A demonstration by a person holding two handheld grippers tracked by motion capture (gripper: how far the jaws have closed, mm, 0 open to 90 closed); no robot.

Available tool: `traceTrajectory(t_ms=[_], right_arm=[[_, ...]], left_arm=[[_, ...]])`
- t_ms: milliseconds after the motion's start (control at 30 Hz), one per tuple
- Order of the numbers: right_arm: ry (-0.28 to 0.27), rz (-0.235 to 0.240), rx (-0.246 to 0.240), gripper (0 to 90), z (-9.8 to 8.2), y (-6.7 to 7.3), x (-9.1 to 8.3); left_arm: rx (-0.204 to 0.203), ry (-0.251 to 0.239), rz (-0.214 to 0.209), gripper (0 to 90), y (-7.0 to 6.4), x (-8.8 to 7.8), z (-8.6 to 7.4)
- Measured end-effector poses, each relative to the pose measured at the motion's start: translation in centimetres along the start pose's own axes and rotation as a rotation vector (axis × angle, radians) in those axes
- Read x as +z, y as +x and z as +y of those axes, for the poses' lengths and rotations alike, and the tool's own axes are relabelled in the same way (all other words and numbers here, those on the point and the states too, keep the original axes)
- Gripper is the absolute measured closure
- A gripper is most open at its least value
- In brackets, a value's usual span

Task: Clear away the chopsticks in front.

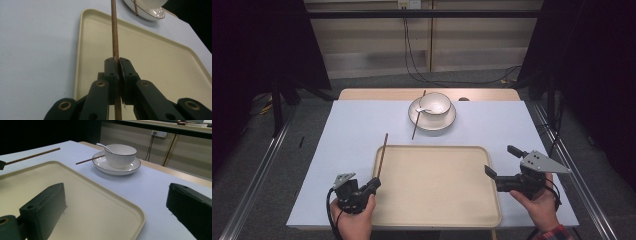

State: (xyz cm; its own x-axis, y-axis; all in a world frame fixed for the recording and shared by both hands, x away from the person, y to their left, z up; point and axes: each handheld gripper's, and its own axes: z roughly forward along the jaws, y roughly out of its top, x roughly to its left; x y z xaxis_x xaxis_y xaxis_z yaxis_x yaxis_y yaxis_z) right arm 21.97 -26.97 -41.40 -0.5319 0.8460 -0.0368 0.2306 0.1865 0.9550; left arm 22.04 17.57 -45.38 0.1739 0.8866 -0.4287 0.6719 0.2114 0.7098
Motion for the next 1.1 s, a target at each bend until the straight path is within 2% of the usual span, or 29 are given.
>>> traceTrajectory(t_ms=[100, 167, 333, 467, 567, 667, 800, 933, 967, 1100], right_arm=[[-0.001, -0.005, 0.003, 2.3, 0.0, -0.1, -0.1], [-0.002, -0.003, 0.0, 3.1, 0.0, 0.0, -0.2], [0.002, 0.004, -0.003, 3.3, -0.1, 0.0, -0.1], [0.013, -0.002, 0.0, 3.3, -0.1, 0.0, -0.1], [0.012, 0.01, -0.003, 3.3, -0.1, 0.0, 0.0], [0.016, 0.006, -0.003, 3.3, -0.1, -0.1, 0.0], [0.016, 0.008, -0.001, 3.3, -0.1, -0.1, 0.0], [0.017, 0.005, -0.002, 3.3, -0.1, -0.1, -0.1], [0.018, 0.006, -0.004, 3.3, -0.2, -0.1, 0.0], [0.017, 0.008, -0.004, 3.3, -0.2, -0.2, 0.0]], left_arm=[[0.012, 0.01, 0.006, 85.4, -0.2, 0.0, -0.4], [0.036, 0.019, 0.028, 85.4, -0.3, 0.1, -0.7], [0.019, 0.05, 0.025, 85.4, -0.2, 0.2, -1.3], [0.028, 0.058, 0.033, 85.3, -0.4, 0.3, -1.4], [0.022, 0.072, 0.044, 85.1, -0.4, 0.4, -1.5], [0.025, 0.085, 0.039, 85.0, -0.3, 0.6, -1.6], [0.017, 0.085, 0.046, 84.3, -0.3, 0.7, -1.7], [0.038, 0.083, 0.058, 82.2, -0.3, 0.8, -1.5], [0.026, 0.077, 0.054, 81.5, -0.4, 0.8, -1.5], [0.024, 0.063, 0.042, 77.2, -0.5, 1.0, -1.2]])
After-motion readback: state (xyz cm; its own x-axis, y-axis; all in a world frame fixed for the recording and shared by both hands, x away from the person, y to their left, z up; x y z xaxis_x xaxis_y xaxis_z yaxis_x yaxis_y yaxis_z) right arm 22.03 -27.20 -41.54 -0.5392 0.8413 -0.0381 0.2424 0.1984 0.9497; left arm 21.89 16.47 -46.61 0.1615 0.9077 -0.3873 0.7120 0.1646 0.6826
